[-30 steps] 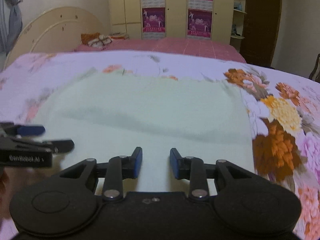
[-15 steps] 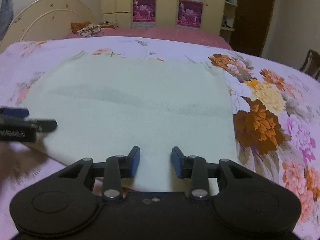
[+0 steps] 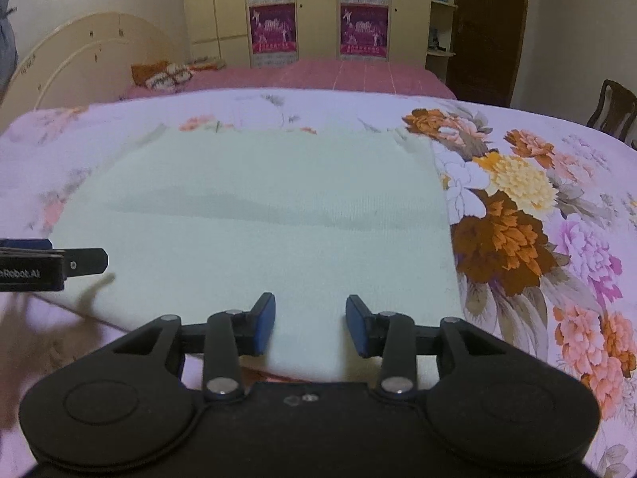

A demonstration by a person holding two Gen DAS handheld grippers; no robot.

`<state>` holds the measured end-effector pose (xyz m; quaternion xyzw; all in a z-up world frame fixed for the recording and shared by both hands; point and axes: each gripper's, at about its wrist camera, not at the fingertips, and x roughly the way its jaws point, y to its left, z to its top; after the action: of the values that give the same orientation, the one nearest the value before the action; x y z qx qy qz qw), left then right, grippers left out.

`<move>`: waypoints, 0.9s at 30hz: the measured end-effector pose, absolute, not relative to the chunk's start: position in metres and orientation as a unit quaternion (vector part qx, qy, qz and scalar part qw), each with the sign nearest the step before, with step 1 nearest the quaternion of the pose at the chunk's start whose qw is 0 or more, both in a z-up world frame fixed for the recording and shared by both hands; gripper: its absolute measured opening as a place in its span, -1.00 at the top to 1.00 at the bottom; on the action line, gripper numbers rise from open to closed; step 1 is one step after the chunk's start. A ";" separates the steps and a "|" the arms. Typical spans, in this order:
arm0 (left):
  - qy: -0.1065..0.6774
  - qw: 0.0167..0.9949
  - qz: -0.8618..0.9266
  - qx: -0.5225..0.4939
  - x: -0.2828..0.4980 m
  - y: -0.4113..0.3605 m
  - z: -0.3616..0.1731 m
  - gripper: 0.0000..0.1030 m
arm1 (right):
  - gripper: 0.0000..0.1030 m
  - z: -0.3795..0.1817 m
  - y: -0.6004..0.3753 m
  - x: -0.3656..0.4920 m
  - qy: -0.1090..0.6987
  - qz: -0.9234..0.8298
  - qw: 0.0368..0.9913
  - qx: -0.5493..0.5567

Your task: Fold small clothes

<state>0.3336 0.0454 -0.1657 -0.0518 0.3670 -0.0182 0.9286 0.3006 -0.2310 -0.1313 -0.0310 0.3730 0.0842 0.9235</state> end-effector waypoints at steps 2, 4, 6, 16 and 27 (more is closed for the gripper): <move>0.366 0.929 -0.015 -0.057 0.341 0.048 -0.163 -0.86 | 0.25 -0.127 -0.230 0.307 0.368 0.085 0.926 -0.025; 0.365 0.929 -0.012 -0.067 0.350 0.050 -0.160 -0.86 | 0.25 -0.123 -0.230 0.315 0.362 0.087 0.928 -0.016; 0.361 0.930 -0.009 -0.066 0.357 0.049 -0.159 -0.86 | 0.25 -0.118 -0.228 0.323 0.355 0.087 0.931 -0.016; 0.353 0.934 0.013 -0.046 0.419 0.048 -0.165 -0.86 | 0.25 -0.120 -0.230 0.378 0.342 0.083 0.936 -0.014; 0.368 0.927 0.052 -0.045 0.496 0.066 -0.191 -0.86 | 0.25 -0.125 -0.267 0.444 0.334 0.041 0.942 0.004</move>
<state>0.4957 0.0664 -0.1906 -0.0454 0.3679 0.0518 0.9273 0.4440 -0.2674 -0.1253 0.0041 0.3336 0.0410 0.9418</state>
